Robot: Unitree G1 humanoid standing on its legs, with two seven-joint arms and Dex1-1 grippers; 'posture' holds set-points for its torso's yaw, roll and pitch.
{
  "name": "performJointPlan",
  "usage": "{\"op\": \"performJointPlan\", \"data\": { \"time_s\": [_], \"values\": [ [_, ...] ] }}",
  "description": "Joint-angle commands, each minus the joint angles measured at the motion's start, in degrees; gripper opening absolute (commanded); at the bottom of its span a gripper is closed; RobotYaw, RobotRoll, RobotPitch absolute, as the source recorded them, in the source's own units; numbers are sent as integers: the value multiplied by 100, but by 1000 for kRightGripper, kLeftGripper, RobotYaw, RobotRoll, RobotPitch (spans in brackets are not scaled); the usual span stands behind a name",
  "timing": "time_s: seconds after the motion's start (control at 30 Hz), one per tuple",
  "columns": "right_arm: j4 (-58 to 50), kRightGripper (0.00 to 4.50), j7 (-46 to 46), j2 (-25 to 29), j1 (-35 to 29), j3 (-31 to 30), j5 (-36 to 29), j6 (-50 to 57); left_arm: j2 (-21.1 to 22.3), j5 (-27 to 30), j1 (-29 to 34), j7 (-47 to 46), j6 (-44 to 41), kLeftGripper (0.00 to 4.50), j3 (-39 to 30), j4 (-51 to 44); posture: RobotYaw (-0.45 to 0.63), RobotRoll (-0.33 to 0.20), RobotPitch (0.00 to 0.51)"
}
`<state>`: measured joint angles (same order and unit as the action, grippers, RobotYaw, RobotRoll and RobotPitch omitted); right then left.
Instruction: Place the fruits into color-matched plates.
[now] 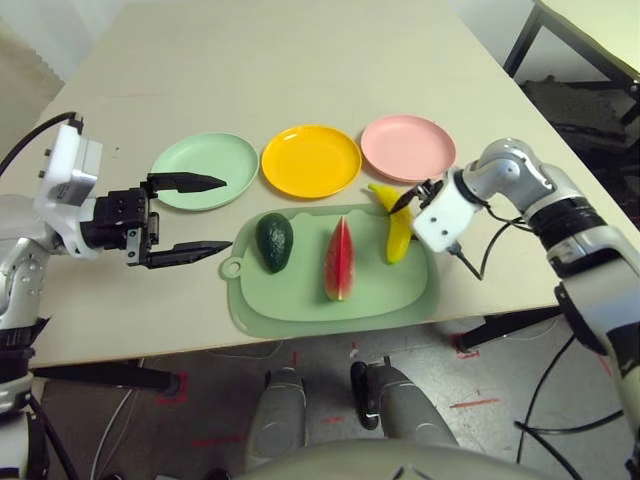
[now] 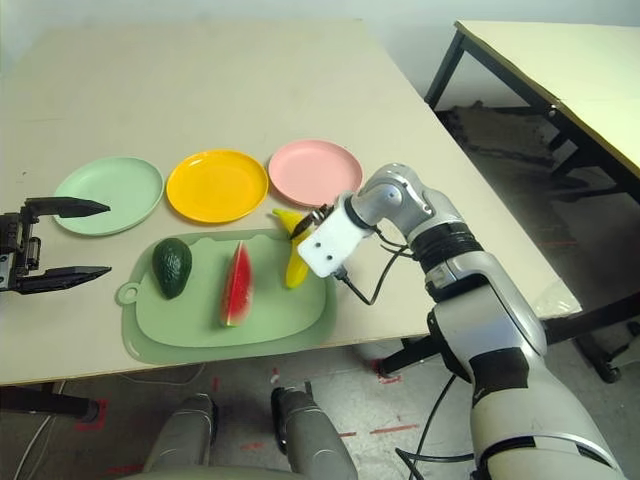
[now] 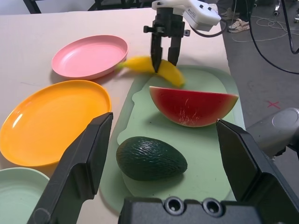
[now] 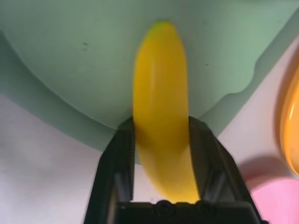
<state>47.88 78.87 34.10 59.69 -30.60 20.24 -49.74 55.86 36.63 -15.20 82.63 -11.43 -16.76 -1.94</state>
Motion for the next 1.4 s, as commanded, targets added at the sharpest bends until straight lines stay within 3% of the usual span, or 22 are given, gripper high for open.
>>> {"op": "performJointPlan", "data": {
  "time_s": [0.03,0.53,0.9,1.07,1.2,1.4],
  "values": [
    [0,1629,190,59,-187,-160,5,72,-45,21,-9,73,-7,4500,50,-29,72,0,147],
    [-773,1629,790,172,-353,-51,-685,429,-144,40,-297,615,-29,4500,343,66,57,0,139],
    [-2042,1629,1363,470,-584,-86,-1486,1739,-141,391,-422,605,-698,4500,299,-168,46,0,142],
    [-1229,1629,1025,-140,233,225,-1318,2493,-100,114,-522,385,-528,4500,285,84,37,0,150],
    [267,1629,-96,-916,1276,324,-936,2358,-84,-283,-855,-457,-808,4500,302,499,38,0,151],
    [1849,1629,-1489,-1844,1922,261,-366,2045,14,-661,-917,-797,-721,4500,349,698,64,0,148]
  ]
}}
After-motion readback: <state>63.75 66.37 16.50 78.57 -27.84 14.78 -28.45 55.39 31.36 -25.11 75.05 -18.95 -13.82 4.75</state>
